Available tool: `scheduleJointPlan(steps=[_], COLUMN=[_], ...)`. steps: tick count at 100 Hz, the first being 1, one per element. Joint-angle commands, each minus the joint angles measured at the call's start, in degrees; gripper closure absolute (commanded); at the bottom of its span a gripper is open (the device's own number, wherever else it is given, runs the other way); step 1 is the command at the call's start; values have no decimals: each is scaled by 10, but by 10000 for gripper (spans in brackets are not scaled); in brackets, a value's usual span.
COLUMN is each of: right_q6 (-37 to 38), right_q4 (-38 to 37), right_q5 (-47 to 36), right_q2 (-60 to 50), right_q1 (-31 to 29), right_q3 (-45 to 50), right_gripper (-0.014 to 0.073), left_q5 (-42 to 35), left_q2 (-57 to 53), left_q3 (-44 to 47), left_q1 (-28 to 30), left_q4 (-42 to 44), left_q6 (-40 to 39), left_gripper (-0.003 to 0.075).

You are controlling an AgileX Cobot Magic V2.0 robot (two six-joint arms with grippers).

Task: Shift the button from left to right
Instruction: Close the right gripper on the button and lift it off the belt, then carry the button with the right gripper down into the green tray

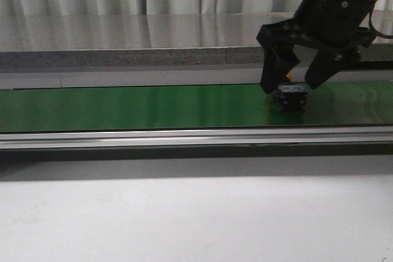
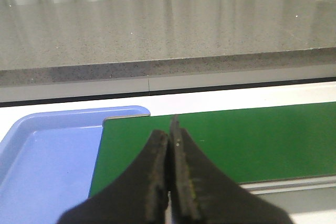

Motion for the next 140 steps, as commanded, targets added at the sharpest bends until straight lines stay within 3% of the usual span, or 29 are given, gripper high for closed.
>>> scheduleJointPlan(steps=[1,12,31,38,91,140], right_q6=[-7,-5,-4,-4,-4,-53], right_q4=[-10,-11,-16,-24,-60,-75], right_q5=[-24,-23,-13,2,56,84], right_q2=[-13,-9,-8,-7,-72,-164], right_q1=[0,0,0,0,-16,-199], right_q3=[-19,-19,-19,-19,-20,-20], right_gripper=[3,53,335,384,390,390], left_q5=[-40,-40,-40,-40,-40,-40], left_q2=[5,5,5,5,5,5], left_q3=[-15,-15,-15,-15,-15,-15], left_q1=[-4,-4,-4,-4,-4,-4], left_q4=[-8,-8,-8,-8,-8,-8], left_q6=[-2,-2,-2,-2,-2,-2], left_gripper=[740,740,740,740,740,740])
